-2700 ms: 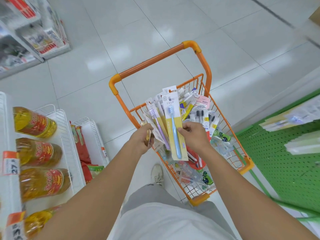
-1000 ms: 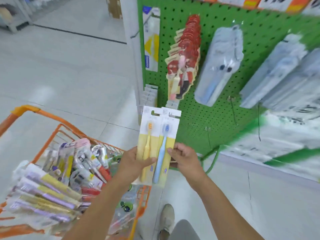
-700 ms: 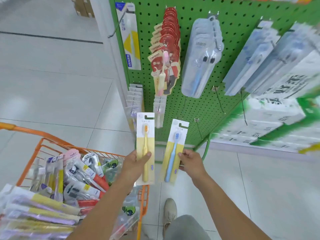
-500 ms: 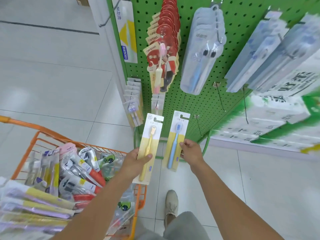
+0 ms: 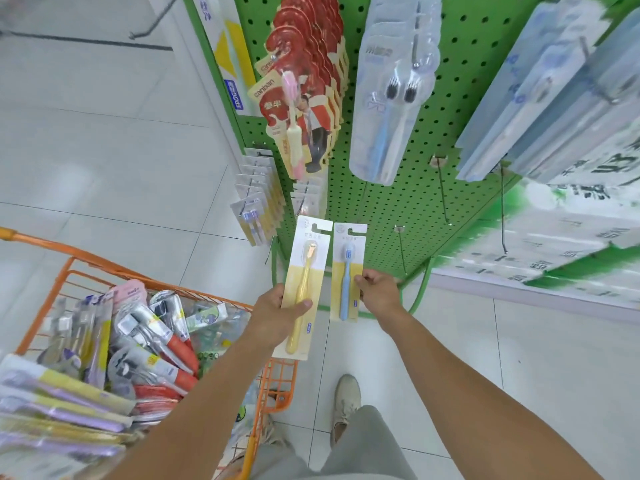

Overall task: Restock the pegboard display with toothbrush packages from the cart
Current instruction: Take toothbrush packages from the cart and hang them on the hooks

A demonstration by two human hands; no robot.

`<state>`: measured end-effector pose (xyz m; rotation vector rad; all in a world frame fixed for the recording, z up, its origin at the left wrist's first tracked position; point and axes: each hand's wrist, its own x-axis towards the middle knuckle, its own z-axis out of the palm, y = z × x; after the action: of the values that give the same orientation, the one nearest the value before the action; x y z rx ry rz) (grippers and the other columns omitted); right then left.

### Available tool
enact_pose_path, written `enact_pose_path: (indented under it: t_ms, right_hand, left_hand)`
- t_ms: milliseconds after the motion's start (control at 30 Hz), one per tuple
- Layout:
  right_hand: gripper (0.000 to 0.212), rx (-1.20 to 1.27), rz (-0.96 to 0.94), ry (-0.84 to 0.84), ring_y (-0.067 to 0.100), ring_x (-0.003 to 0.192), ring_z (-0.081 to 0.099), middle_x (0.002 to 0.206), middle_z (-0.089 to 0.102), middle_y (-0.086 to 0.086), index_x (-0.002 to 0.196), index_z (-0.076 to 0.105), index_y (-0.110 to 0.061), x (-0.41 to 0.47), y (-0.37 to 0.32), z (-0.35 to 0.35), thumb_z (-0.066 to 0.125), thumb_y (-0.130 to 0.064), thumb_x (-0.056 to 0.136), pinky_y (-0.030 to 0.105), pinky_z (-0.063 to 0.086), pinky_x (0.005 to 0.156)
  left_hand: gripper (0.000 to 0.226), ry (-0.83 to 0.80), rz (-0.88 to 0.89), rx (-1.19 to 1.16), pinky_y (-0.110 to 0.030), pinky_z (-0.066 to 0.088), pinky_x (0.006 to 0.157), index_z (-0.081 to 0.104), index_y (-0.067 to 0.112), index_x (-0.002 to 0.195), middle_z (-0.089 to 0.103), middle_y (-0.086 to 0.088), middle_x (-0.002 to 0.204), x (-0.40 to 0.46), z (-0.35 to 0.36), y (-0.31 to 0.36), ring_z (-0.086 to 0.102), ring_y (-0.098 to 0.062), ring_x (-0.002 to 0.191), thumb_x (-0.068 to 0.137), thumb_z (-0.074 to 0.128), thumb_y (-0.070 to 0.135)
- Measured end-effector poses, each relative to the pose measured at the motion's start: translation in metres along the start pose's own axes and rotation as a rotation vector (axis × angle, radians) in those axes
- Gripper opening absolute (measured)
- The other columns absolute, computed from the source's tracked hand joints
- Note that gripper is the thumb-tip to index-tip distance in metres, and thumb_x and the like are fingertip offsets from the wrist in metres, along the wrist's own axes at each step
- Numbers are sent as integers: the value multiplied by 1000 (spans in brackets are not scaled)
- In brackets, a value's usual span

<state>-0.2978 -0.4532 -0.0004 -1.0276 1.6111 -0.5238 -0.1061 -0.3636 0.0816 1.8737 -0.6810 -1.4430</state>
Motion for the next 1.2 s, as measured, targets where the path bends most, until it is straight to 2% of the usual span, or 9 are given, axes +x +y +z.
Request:
enact_pose_path:
  t_ms: [200, 333, 467, 567, 700, 800, 933, 1033, 1200]
  right_hand:
    - [22, 14, 13, 28, 18, 67, 51, 72, 56, 7, 89, 60, 4, 11, 9, 5, 57, -16, 98, 52, 57, 81]
    - [24, -10, 47, 26, 18, 65, 45, 68, 50, 7, 83, 57, 6, 19, 2, 4, 56, -13, 98, 37, 50, 68]
    - [29, -40, 59, 68, 17, 61, 44, 66, 49, 2, 72, 53, -15, 48, -30, -5, 55, -14, 101, 23, 39, 56]
    - [20, -28, 113, 101, 20, 78, 48, 78, 53, 2, 93, 61, -15, 70, -56, -16, 54, -31, 103, 25, 45, 69]
    - [62, -152, 241, 44, 21, 79, 53, 91, 54, 6, 134, 51, 0, 75, -68, -27, 41, -53, 104, 33, 50, 75]
    - [66, 78, 272, -96, 25, 128, 51, 148, 48, 10, 152, 34, -10, 27, -60, -27, 50, -50, 102, 41, 46, 109]
    - [33, 405, -57, -476, 25, 108, 68, 124, 70, 15, 127, 60, -5, -48, -48, -12, 63, -23, 99, 43, 53, 101]
    - [19, 398, -135, -318, 26, 80, 70, 103, 75, 22, 115, 66, -2, -60, -38, -3, 65, -3, 96, 43, 59, 79]
    - [13, 245, -94, -167, 29, 88, 70, 101, 76, 15, 103, 71, -13, -38, -21, -2, 65, -6, 94, 55, 56, 87]
  left_hand:
    - [18, 14, -16, -53, -38, 58, 87, 70, 15, 106, 75, -7, 101, 0, 9, -3, 71, -24, 98, 89, 74, 14]
    - [19, 36, -29, -83, -31, 57, 77, 68, 12, 109, 74, -9, 103, -1, 11, -4, 71, -23, 96, 91, 73, 14]
    - [18, 32, -21, -84, -27, 56, 75, 69, 13, 109, 74, -9, 105, 1, 10, 0, 71, -20, 94, 91, 72, 17]
    - [19, 41, -13, -73, -28, 55, 77, 69, 13, 110, 74, -7, 105, 4, 9, 5, 70, -20, 96, 92, 72, 18]
    - [20, 42, -3, -76, -26, 53, 75, 68, 14, 111, 74, -4, 104, 7, 11, 6, 70, -20, 97, 92, 71, 21]
    - [20, 21, -2, -89, -28, 54, 75, 69, 14, 112, 74, -4, 104, 9, 17, 5, 70, -20, 98, 93, 71, 20]
    - [21, -53, 54, 23, -25, 57, 76, 68, 14, 114, 75, -7, 104, 10, 30, 4, 71, -17, 92, 93, 70, 19]
    - [21, -85, 85, 143, -16, 52, 65, 66, 15, 113, 73, -4, 103, 9, 40, 4, 68, -13, 85, 93, 70, 19]
    - [39, -18, 64, 287, -26, 49, 75, 54, 20, 118, 61, -3, 113, 16, 44, -1, 62, -19, 99, 87, 77, 26]
